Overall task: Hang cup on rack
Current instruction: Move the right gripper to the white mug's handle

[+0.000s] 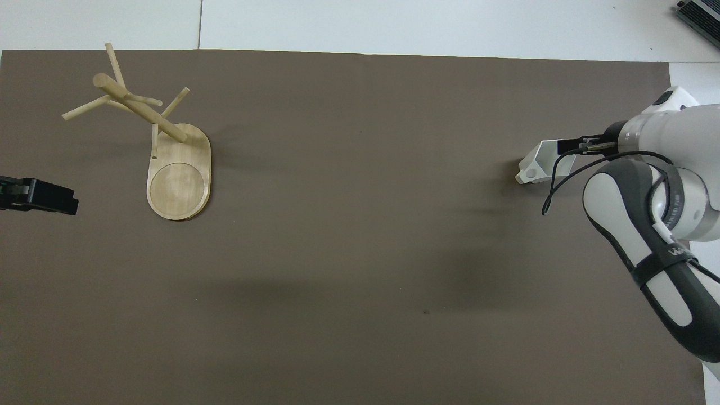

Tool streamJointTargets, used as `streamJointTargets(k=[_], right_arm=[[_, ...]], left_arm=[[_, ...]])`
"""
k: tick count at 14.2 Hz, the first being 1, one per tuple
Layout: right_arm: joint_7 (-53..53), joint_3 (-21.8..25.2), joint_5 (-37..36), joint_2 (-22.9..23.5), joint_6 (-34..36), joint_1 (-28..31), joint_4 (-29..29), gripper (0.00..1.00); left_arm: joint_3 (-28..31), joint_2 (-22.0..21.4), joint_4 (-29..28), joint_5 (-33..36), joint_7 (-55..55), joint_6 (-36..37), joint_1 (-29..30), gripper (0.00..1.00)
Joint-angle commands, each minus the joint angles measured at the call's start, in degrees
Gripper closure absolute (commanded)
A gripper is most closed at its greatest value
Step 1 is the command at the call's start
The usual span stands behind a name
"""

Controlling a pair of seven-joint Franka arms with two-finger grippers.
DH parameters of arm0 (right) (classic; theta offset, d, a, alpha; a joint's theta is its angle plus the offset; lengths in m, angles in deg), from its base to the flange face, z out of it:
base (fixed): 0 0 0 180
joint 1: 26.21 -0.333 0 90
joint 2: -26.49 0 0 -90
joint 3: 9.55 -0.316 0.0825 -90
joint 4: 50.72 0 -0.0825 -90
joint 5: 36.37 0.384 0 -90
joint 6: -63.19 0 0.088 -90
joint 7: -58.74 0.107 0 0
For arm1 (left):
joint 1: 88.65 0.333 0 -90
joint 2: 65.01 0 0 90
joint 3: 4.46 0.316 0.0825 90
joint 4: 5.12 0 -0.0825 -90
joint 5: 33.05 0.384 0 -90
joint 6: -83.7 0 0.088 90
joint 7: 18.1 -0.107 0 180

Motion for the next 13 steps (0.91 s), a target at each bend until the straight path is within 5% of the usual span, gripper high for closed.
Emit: streamJointTargets(k=[1, 11, 13], right_arm=[[1.91, -0.99, -0.9, 0.65, -3.54, 0.09, -0.99, 0.0], [-2.65, -0.99, -0.98, 1.98, -3.82, 0.26, -1.78, 0.01], [-2.74, -0.99, -0.98, 1.98, -3.73, 0.26, -1.7, 0.14]], left_arm=[[0.27, -1.8, -2.09, 0.02, -0.79, -1.17, -0.18, 0.0], [0.27, -1.89, -2.35, 0.02, -0.7, -1.34, -0.18, 0.0], [0.27, -1.89, -2.44, 0.02, -0.79, -1.34, -0.18, 0.0]])
